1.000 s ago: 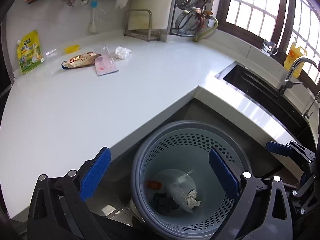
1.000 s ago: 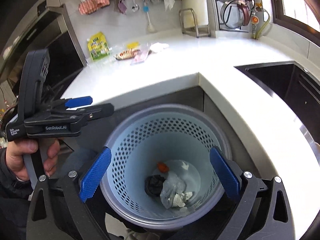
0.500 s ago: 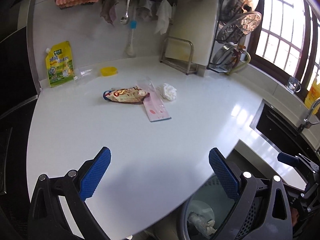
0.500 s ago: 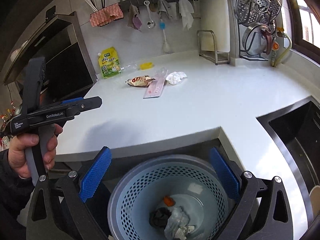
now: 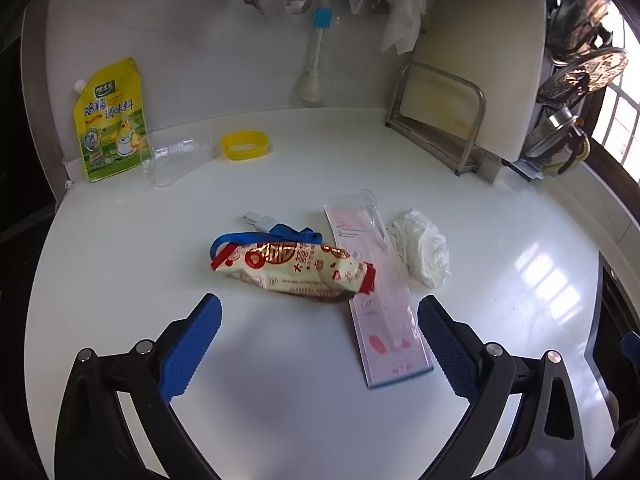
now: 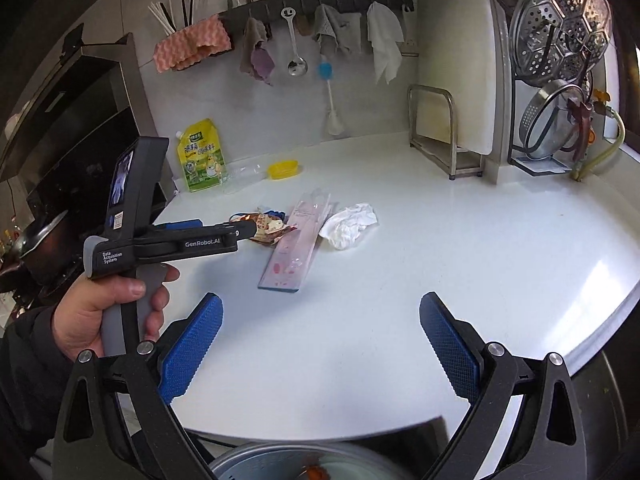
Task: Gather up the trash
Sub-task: 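Move both tools back over the counter toward the snack wrapper and tissue, then grasp the red-white snack wrapper with the left tool while the right grasps the white tissue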
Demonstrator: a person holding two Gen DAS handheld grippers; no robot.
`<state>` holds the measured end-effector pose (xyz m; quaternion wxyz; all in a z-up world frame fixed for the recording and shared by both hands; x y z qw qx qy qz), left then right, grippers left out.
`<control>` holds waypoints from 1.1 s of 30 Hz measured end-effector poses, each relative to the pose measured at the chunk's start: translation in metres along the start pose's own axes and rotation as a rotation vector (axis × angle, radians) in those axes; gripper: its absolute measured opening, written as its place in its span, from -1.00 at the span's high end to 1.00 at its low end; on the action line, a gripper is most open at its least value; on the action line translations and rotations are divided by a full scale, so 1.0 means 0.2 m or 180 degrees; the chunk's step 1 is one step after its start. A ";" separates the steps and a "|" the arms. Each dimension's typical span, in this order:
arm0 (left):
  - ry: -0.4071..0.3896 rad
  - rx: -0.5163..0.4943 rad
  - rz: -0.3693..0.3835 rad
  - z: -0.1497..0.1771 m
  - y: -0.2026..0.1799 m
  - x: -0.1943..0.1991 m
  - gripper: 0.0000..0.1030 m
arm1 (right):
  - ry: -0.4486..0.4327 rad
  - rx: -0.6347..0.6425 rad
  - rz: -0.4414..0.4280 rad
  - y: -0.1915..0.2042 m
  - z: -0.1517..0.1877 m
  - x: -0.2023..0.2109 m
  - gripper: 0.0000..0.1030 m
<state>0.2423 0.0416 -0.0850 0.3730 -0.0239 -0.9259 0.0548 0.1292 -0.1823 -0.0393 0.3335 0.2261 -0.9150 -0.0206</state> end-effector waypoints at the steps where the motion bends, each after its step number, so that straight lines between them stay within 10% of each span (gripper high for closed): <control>1: 0.0029 0.0026 -0.0033 -0.03 0.00 -0.04 -0.87 | 0.0009 0.0012 -0.0005 -0.01 -0.02 -0.03 -0.83; 7: 0.0217 0.0003 -0.0337 -0.08 0.01 -0.23 -0.66 | 0.0078 0.0143 -0.0051 -0.02 -0.09 -0.21 -0.83; 14: 0.0279 -0.0167 -0.0253 -0.04 0.06 -0.27 0.58 | 0.0233 0.0127 -0.0048 -0.09 -0.20 -0.48 -0.83; 33: -0.0112 0.0023 0.0144 0.07 0.26 0.10 0.61 | 0.0598 -0.0116 0.0078 -0.15 -0.29 -0.95 -0.57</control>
Point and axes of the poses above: each gripper's, at about its wrist camera, not at the fingertips, and x roughly against the way its jaws point, y to its left, z to its underside, the point moved 3 cm from there along -x, roughly the way its jaws point, and after that the axes turned 1 degree about -y, right-handed, at the moved point
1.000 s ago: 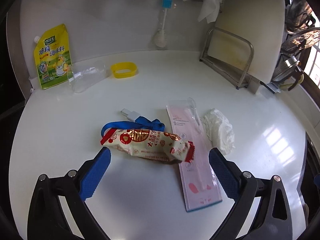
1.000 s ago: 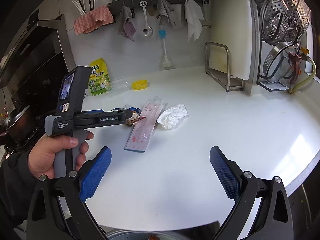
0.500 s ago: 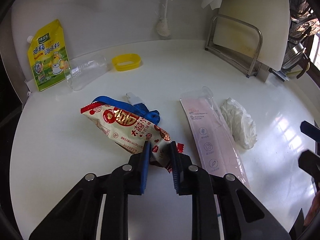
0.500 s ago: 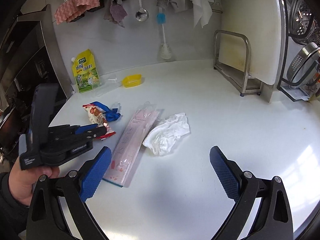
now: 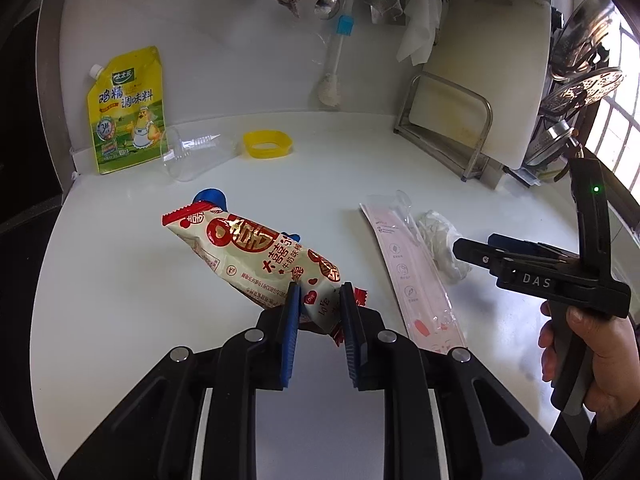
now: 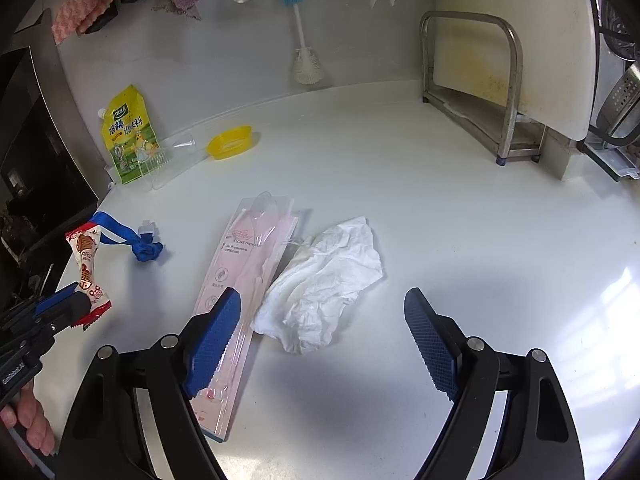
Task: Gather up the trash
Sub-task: 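Grasp the red-white snack wrapper with the left tool while the right grasps the white tissue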
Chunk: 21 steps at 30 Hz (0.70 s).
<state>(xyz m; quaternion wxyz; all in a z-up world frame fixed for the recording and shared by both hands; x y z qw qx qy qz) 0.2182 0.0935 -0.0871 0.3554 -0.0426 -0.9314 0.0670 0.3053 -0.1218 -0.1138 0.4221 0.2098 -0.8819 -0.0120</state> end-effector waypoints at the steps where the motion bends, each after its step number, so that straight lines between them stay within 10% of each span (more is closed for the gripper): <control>1: 0.0001 -0.0004 -0.0002 0.01 0.01 0.00 0.61 | 0.0022 0.0017 0.0011 0.01 0.00 -0.02 -0.58; 9: -0.0054 0.0082 0.0020 0.05 0.09 0.07 0.48 | 0.0109 0.0070 0.0045 0.02 0.03 -0.10 -0.43; 11: -0.0058 0.0080 -0.0006 0.05 0.10 0.07 0.48 | 0.0156 0.0080 -0.0007 0.02 0.04 -0.12 0.27; 15: 0.0019 0.0128 -0.0118 0.07 0.14 0.05 0.43 | 0.0207 0.0058 0.0002 0.01 0.04 -0.13 0.51; 18: -0.0016 0.0179 -0.0205 0.08 0.17 0.05 -0.46 | 0.0200 0.0102 0.0045 0.01 0.05 -0.13 0.74; 21: -0.0084 0.0180 -0.0261 0.07 0.17 0.06 -0.61 | 0.0179 0.0061 0.0024 -0.01 0.05 -0.12 0.79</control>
Point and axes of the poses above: each gripper's, at about its wrist camera, not at the fingertips, and x roughly against the way its jaws point, y to its left, z to its underside, the point moved 3 cm from there along -x, roughly the way its jaws point, and after that the axes turned 1 degree about -y, right-handed, at the moved point
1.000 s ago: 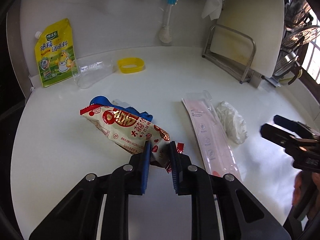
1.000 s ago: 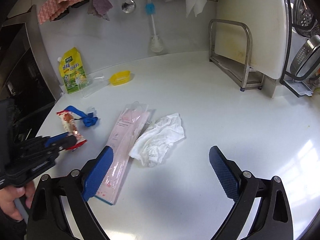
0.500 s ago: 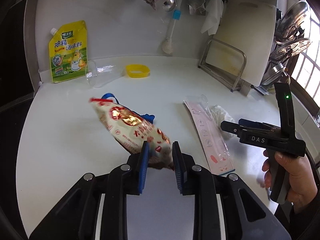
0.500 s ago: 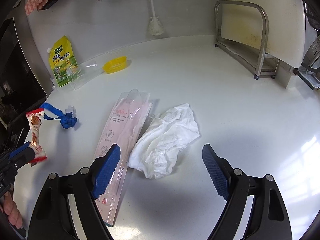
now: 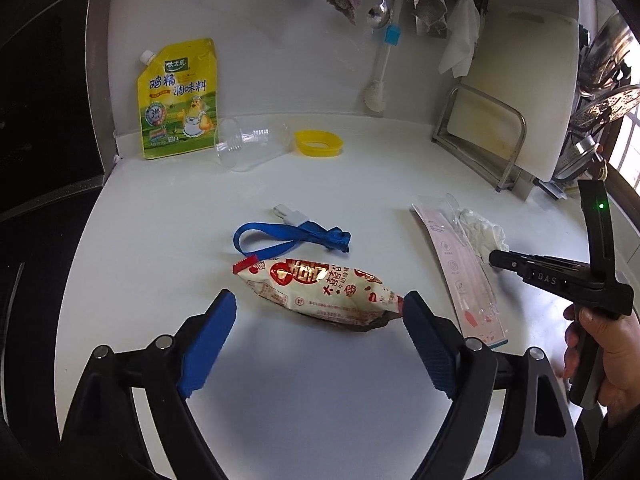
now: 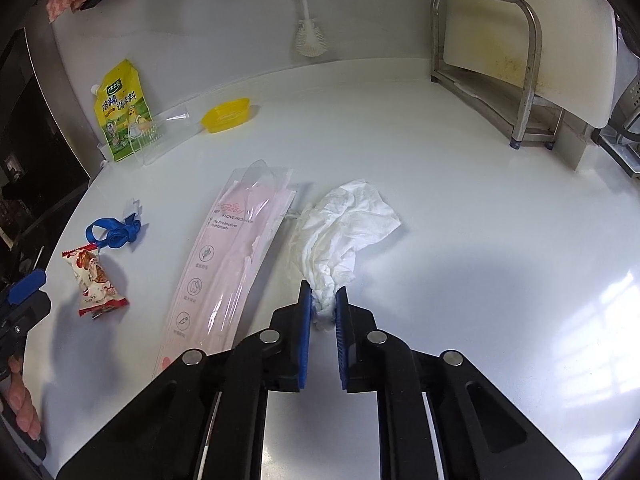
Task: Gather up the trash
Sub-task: 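Grasp the red-white snack wrapper with the left tool while the right grasps the white tissue, then carry the wrapper and tissue over the grey basket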
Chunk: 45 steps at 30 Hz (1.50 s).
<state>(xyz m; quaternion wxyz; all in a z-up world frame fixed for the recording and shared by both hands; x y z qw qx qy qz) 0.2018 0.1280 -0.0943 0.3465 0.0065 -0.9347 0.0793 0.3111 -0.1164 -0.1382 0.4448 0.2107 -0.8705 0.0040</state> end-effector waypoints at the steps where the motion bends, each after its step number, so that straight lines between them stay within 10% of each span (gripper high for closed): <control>1: 0.0010 0.0006 -0.0010 -0.01 0.00 -0.01 -0.64 | -0.0021 -0.0005 0.0015 -0.01 0.00 0.01 0.79; 17: 0.0588 0.0680 -0.0539 -0.10 -0.03 -0.35 -0.84 | -0.0174 0.0050 -0.0246 0.04 0.05 0.14 0.80; 27: 0.0483 0.0373 -0.0211 -0.07 -0.10 -0.31 0.06 | -0.0290 0.0035 -0.0331 0.04 0.08 0.22 0.80; 29: 0.0531 0.0322 -0.0144 -0.07 -0.11 -0.31 0.94 | -0.0311 0.0013 -0.0335 0.03 0.10 0.24 0.80; 45: 0.0251 0.0047 0.0125 -0.02 -0.15 -0.02 0.95 | -0.0390 -0.0055 -0.0302 0.02 0.20 0.41 0.80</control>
Point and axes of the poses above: each gripper's, at about its wrist camera, not at the fingertips, and x roughly against the way its jaws point, y to its left, z to its underside, the point moved 3 cm from there along -x, roughly the way its jaws point, and after that the axes turned 1 degree about -y, right-handed, at the moved point
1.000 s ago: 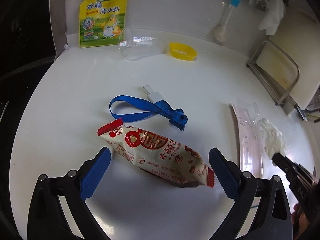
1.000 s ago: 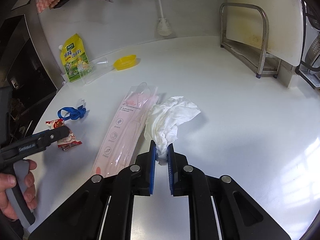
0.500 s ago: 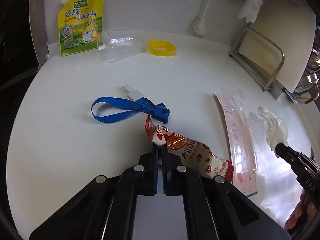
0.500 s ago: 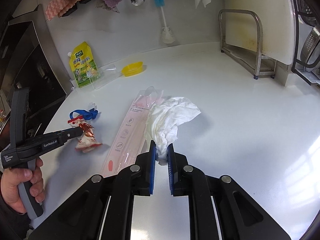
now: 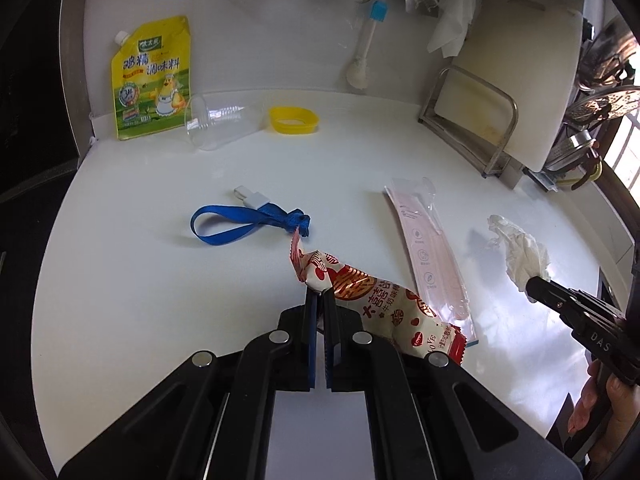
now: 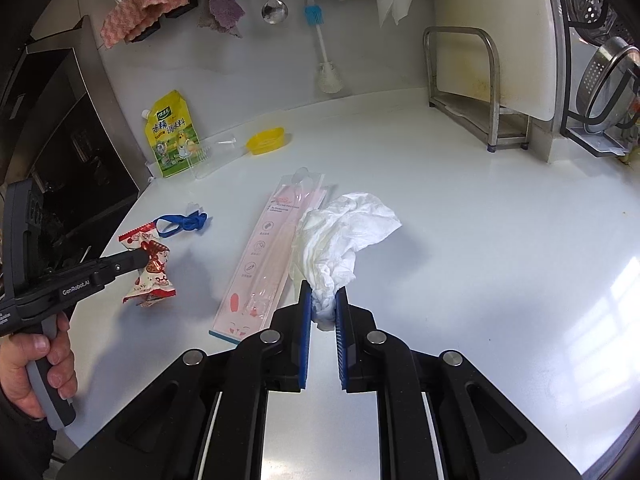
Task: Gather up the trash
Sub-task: 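Carry the wrapper and tissue over the grey basket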
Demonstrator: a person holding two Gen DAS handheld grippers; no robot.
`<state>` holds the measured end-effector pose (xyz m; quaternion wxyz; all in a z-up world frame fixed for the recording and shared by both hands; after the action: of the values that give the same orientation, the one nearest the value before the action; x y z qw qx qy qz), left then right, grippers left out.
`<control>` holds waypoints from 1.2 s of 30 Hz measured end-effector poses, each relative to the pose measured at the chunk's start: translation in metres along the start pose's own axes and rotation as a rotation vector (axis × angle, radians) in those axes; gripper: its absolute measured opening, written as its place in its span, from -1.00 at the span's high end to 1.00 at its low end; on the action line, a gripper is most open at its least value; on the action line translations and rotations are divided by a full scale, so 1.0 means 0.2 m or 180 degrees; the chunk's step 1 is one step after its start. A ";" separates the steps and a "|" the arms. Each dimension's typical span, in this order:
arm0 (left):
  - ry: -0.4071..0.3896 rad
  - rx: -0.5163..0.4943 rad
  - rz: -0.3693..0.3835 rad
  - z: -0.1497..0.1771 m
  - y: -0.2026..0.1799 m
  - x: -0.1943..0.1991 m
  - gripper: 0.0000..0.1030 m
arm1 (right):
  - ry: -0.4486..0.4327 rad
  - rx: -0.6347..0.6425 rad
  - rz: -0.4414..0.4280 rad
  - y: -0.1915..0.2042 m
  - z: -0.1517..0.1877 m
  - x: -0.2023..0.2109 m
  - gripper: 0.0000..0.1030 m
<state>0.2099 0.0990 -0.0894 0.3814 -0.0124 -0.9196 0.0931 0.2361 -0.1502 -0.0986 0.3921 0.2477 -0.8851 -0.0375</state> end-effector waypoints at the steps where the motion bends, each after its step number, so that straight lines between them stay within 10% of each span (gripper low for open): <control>1: -0.0025 -0.0033 0.0006 0.00 -0.01 0.03 0.95 | -0.0010 0.0014 0.0003 0.01 0.01 0.02 0.80; 20: -0.0345 -0.0660 0.0209 0.34 -0.26 0.60 0.94 | -0.0080 0.0001 0.0016 0.17 0.52 0.63 0.80; 36: -0.0123 -0.1005 0.0577 0.84 -0.53 0.82 0.94 | 0.0052 -0.0048 0.0363 0.28 1.13 1.06 0.79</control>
<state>-0.0193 -0.0168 -0.0706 0.3471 -0.1532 -0.9251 -0.0183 -0.0687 -0.2291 -0.0952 0.4026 0.1942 -0.8943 -0.0198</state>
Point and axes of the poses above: each gripper's, at about its wrist camera, not at the fingertips, and x roughly against the way its jaws point, y to its left, z to its underside, the point moved 3 cm from there along -x, roughly the way its jaws point, and after that the axes turned 1 degree about -y, right-handed, at the moved point
